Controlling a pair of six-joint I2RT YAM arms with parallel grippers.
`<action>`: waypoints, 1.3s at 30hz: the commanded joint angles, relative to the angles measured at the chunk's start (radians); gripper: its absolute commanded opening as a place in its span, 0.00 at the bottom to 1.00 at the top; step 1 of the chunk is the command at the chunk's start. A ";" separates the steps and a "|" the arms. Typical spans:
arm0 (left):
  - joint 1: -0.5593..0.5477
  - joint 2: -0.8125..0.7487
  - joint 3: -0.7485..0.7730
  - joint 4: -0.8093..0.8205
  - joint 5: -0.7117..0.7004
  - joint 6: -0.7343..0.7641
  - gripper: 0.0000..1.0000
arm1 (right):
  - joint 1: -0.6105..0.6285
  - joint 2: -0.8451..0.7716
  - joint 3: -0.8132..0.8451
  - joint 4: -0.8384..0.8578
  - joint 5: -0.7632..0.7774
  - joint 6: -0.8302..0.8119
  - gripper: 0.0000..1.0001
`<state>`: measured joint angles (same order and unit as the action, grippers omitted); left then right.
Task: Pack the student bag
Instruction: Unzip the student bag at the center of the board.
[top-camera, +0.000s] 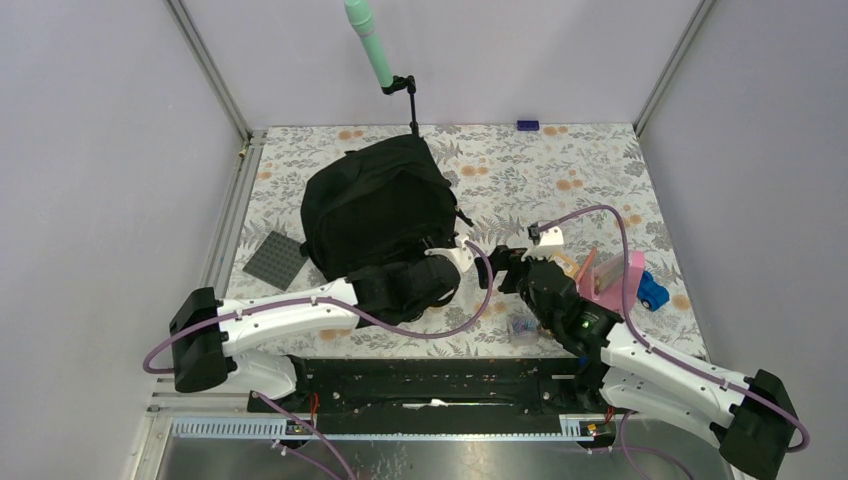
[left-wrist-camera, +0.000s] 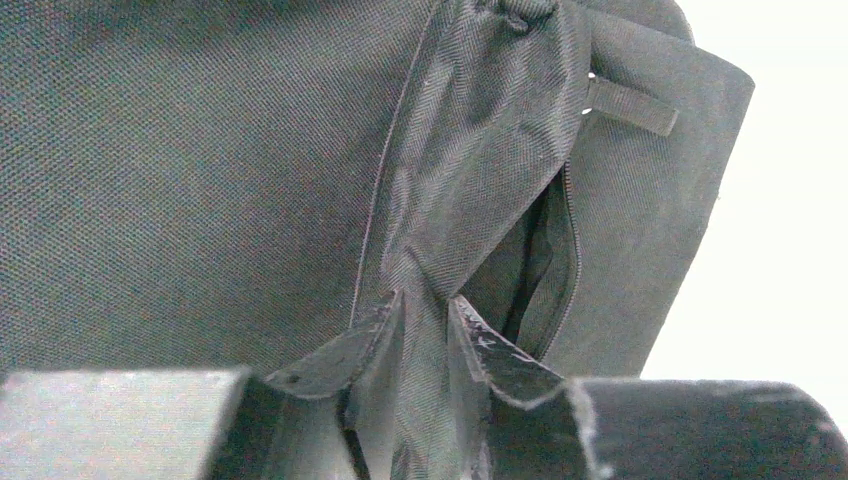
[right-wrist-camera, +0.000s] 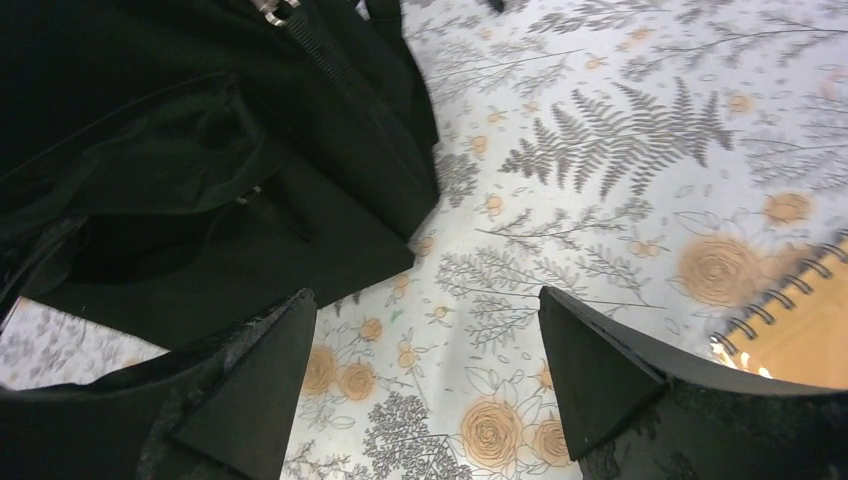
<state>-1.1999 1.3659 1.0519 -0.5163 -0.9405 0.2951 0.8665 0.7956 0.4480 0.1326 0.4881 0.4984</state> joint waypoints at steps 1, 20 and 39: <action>0.031 -0.059 -0.002 -0.005 0.032 -0.038 0.21 | -0.003 0.032 -0.014 0.134 -0.130 -0.042 0.88; 0.139 -0.192 -0.019 0.016 0.324 -0.130 0.04 | 0.185 0.563 0.096 0.597 -0.060 0.501 0.68; 0.160 -0.212 -0.036 0.033 0.368 -0.148 0.01 | 0.192 0.820 0.253 0.696 -0.039 0.493 0.46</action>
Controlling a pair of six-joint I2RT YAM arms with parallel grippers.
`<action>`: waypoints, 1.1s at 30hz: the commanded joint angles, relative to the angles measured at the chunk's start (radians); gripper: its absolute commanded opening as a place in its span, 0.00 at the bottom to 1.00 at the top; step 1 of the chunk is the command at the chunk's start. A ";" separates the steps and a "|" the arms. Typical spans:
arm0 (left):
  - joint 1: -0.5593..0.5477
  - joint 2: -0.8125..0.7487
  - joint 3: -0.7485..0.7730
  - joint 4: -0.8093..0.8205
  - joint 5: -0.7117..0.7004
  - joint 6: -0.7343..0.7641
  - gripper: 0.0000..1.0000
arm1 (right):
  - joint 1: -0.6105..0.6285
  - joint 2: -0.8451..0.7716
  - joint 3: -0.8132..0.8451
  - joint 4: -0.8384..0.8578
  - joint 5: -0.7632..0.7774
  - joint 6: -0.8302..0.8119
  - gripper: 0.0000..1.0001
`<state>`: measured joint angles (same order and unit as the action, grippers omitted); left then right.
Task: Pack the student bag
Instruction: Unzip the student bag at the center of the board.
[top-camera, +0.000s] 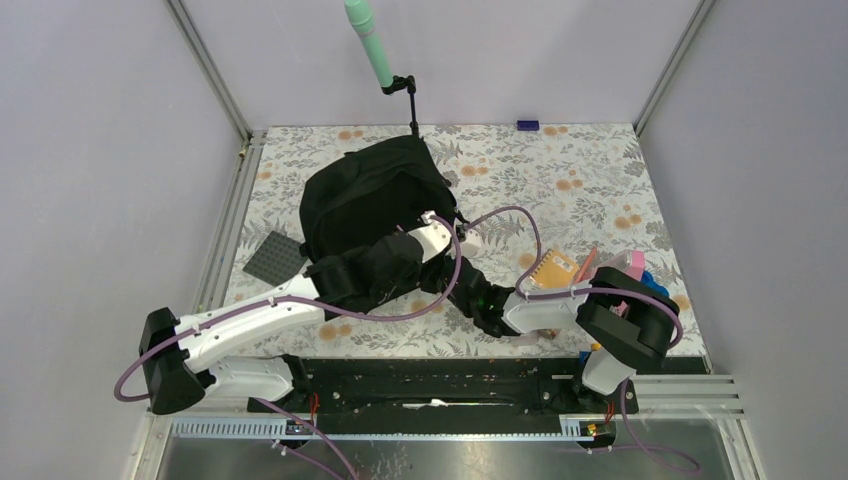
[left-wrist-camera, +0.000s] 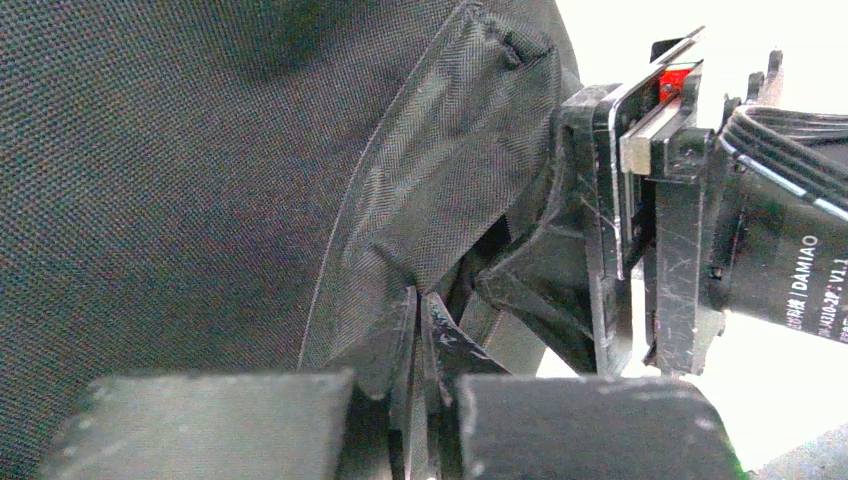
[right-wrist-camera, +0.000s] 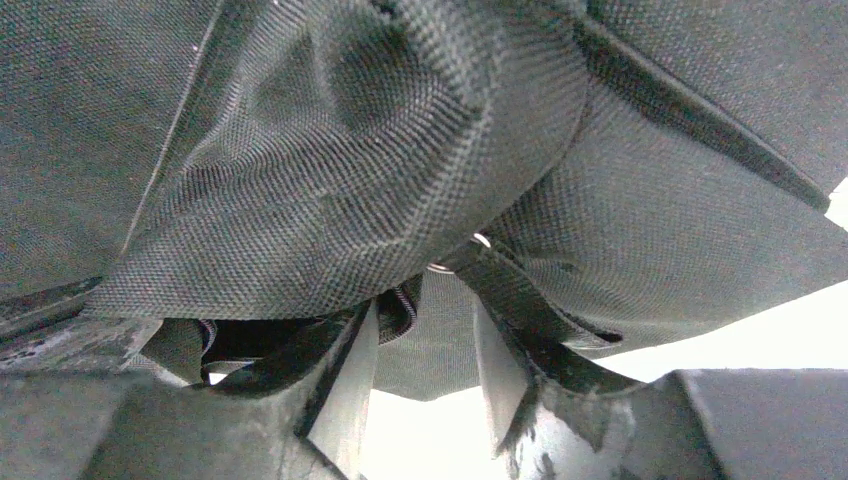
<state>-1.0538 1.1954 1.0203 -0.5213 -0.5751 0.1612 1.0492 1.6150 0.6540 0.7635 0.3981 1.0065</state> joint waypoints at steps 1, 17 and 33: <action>0.016 -0.041 -0.005 0.038 0.007 -0.015 0.01 | 0.009 -0.003 0.048 0.064 0.059 -0.030 0.44; 0.070 -0.027 0.004 0.032 0.007 -0.031 0.00 | 0.049 -0.246 -0.048 -0.082 0.070 -0.056 0.00; 0.083 -0.036 0.001 0.029 0.064 -0.027 0.00 | 0.094 -0.452 -0.096 -0.307 0.147 -0.084 0.11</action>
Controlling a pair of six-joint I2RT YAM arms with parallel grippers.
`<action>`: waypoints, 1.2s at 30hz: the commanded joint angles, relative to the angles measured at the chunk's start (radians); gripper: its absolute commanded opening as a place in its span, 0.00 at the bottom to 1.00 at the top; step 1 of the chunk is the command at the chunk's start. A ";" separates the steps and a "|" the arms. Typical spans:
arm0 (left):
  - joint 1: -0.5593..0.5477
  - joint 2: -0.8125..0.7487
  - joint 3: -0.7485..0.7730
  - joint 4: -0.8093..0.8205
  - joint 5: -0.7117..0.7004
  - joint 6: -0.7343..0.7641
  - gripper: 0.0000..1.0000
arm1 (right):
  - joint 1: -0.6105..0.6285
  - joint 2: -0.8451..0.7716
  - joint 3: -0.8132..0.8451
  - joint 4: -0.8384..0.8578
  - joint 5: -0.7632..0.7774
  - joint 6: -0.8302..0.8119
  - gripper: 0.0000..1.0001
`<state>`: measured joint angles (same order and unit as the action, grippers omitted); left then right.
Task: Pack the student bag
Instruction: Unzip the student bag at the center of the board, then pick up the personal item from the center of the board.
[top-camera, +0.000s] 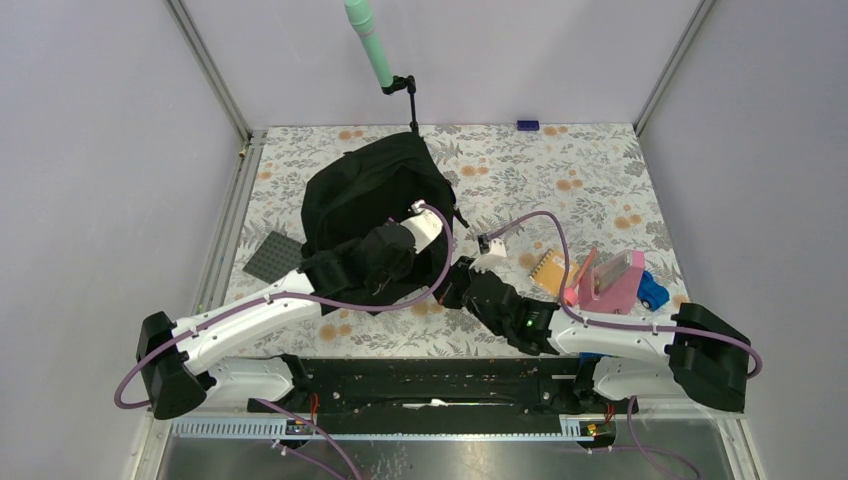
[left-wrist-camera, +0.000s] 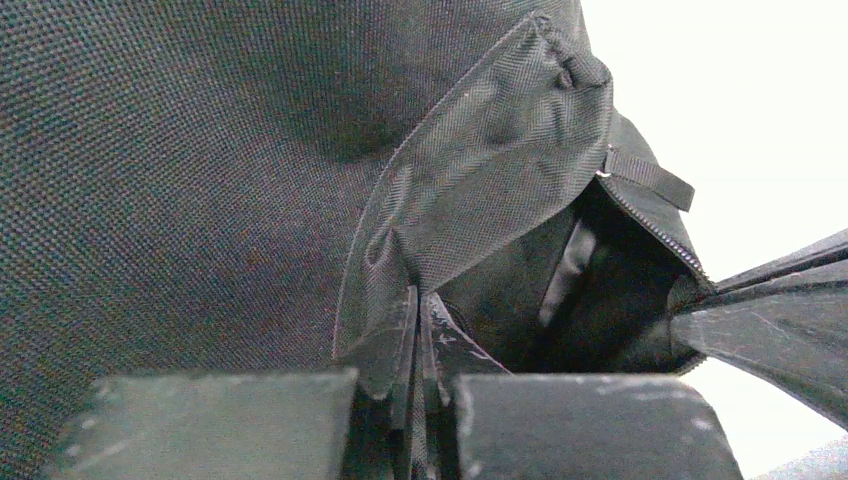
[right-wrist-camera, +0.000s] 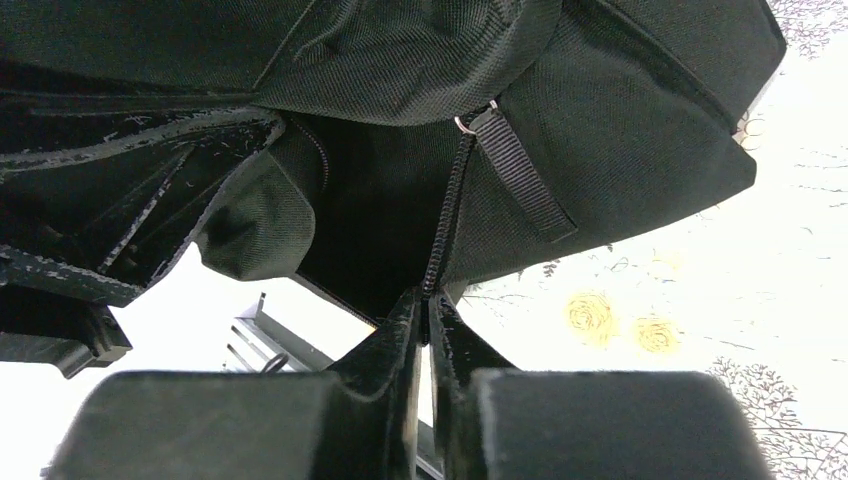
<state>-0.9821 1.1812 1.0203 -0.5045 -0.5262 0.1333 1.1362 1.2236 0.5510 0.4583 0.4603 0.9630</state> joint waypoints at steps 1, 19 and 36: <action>0.011 -0.027 -0.001 0.012 0.039 0.000 0.00 | 0.007 -0.073 0.013 -0.017 0.089 -0.065 0.20; 0.010 -0.029 0.008 -0.005 0.132 -0.014 0.00 | -0.209 -0.508 0.007 -0.963 0.081 -0.266 0.91; 0.011 -0.028 0.012 -0.006 0.132 -0.021 0.00 | -0.222 -0.407 -0.041 -1.067 -0.063 -0.247 0.92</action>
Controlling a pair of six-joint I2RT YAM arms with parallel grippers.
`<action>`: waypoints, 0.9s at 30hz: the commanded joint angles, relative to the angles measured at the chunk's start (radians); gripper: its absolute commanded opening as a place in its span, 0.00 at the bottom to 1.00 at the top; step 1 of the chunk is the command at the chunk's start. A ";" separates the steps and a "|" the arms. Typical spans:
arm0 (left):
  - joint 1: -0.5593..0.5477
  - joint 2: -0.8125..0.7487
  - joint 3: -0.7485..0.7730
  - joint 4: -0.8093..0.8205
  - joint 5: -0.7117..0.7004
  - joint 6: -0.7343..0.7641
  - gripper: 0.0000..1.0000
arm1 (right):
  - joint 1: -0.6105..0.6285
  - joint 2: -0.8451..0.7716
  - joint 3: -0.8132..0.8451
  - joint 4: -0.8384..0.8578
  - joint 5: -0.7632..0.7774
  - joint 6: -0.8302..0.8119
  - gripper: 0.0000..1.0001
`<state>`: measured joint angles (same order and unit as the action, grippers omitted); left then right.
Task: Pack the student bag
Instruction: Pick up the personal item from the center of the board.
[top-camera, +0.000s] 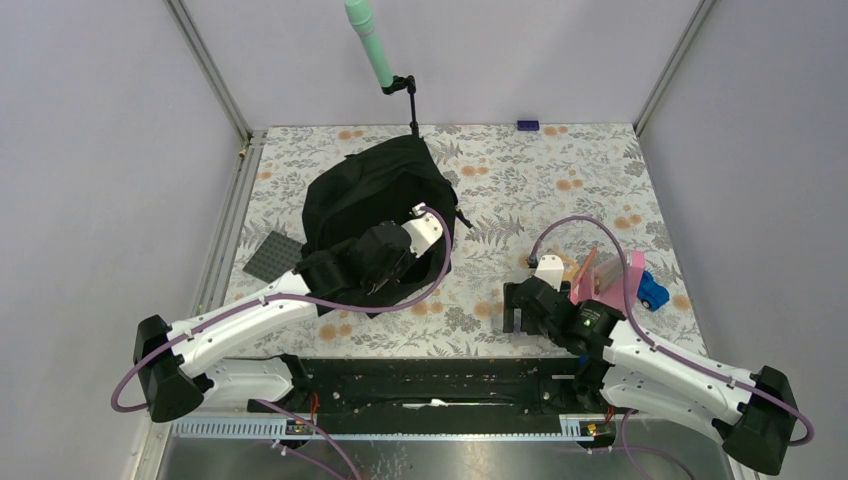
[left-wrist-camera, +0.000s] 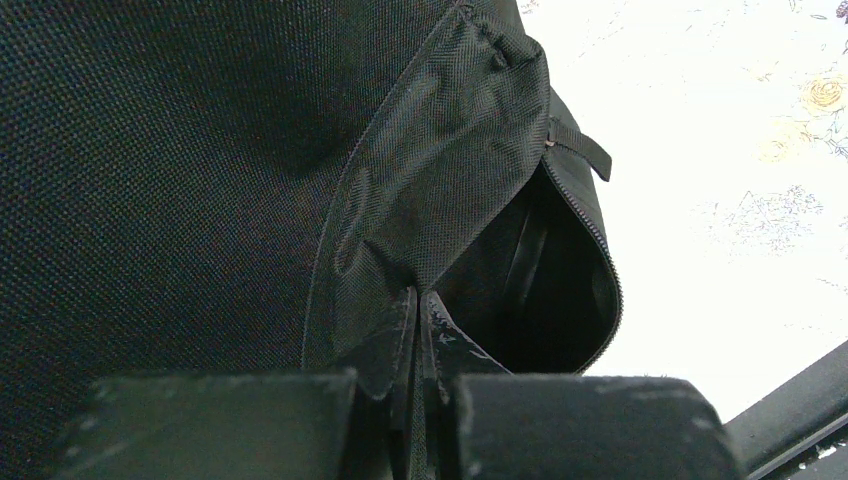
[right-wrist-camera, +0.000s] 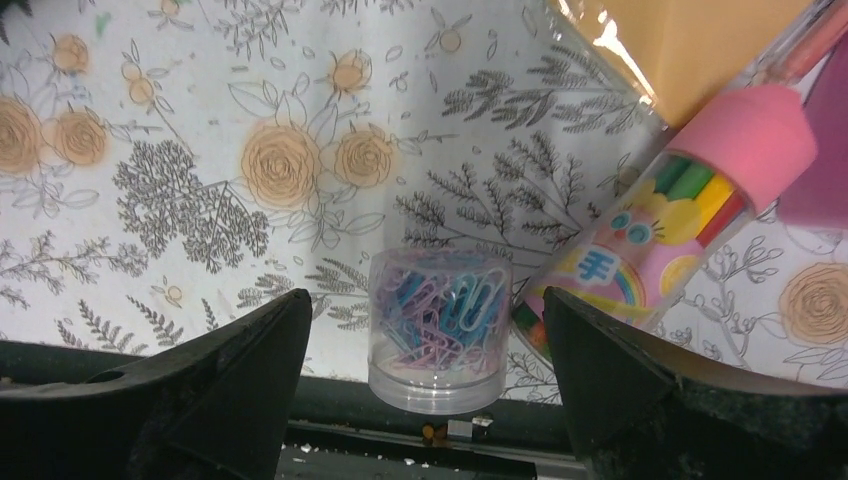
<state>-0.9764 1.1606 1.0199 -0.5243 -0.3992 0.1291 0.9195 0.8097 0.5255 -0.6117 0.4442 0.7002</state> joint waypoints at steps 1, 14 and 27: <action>0.005 -0.006 0.012 0.014 0.007 -0.017 0.00 | -0.005 0.023 -0.020 0.019 -0.063 0.008 0.91; 0.005 -0.016 0.011 0.014 0.004 -0.019 0.00 | -0.005 0.173 0.005 0.038 -0.044 -0.007 0.83; 0.005 -0.021 0.009 0.021 0.021 -0.020 0.00 | 0.008 0.035 0.069 0.134 -0.037 -0.068 0.52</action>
<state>-0.9764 1.1606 1.0199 -0.5251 -0.3958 0.1223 0.9192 0.9413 0.5159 -0.5762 0.3908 0.6849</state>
